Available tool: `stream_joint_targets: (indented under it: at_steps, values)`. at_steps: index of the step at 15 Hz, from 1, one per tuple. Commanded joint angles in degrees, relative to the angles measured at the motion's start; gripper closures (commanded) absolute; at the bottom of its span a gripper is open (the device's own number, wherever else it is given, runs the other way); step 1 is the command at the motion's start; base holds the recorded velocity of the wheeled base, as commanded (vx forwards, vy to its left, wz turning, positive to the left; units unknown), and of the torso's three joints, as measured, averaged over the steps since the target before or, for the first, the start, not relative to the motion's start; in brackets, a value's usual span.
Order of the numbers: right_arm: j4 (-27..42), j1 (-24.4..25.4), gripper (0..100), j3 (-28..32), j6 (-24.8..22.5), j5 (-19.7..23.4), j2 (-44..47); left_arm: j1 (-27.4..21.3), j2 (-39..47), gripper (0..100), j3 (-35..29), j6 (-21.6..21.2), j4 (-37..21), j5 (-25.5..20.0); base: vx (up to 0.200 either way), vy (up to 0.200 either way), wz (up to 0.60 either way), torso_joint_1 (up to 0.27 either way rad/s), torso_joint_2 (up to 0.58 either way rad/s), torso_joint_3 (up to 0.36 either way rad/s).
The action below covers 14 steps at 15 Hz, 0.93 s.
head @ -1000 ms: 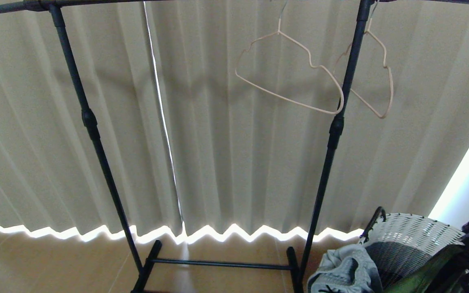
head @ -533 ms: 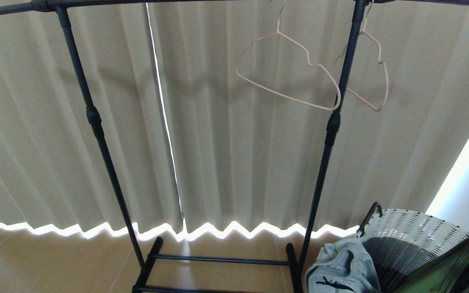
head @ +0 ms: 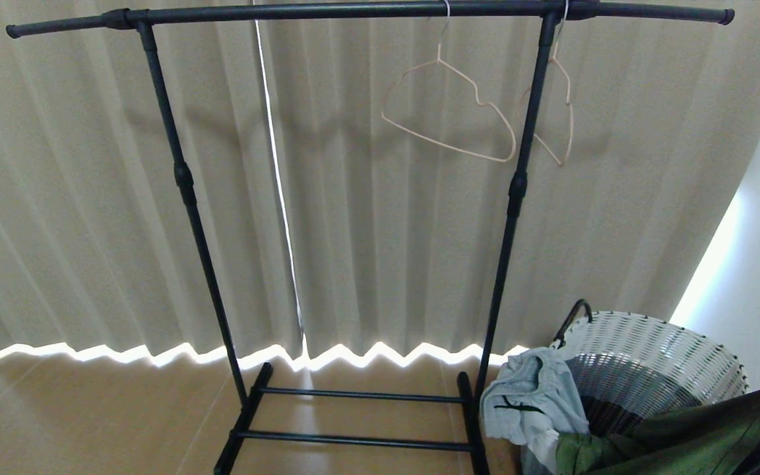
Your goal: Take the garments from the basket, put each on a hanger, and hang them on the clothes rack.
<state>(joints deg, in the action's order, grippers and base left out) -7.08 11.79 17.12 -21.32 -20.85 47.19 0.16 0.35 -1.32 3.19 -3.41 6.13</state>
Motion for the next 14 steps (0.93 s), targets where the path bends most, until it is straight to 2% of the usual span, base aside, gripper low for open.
stream_joint_targets:
  at_steps: [1,4,12,14]
  values:
    - [0.1,0.1,100,-0.1,0.0,0.0,0.3,0.0,0.0,0,0.1,0.1,0.0,0.0,0.0,0.0,0.0,0.0,0.0,0.0]
    - [0.1,0.1,100,-0.2,0.0,0.1,0.4,0.0,0.0,0,0.1,0.1,0.0,0.0,0.0,0.0,0.0,0.0,0.0,0.0]
    - [0.0,0.2,100,-1.6,0.1,1.6,0.1,0.0,0.1,0,0.0,-0.1,0.0,-0.1,0.0,0.2,0.0,0.005,0.0,0.002]
    - [0.0,0.2,100,-1.6,0.1,4.4,0.0,0.0,0.1,0,0.1,-0.2,0.0,0.1,0.0,0.0,0.0,0.0,0.0,0.0]
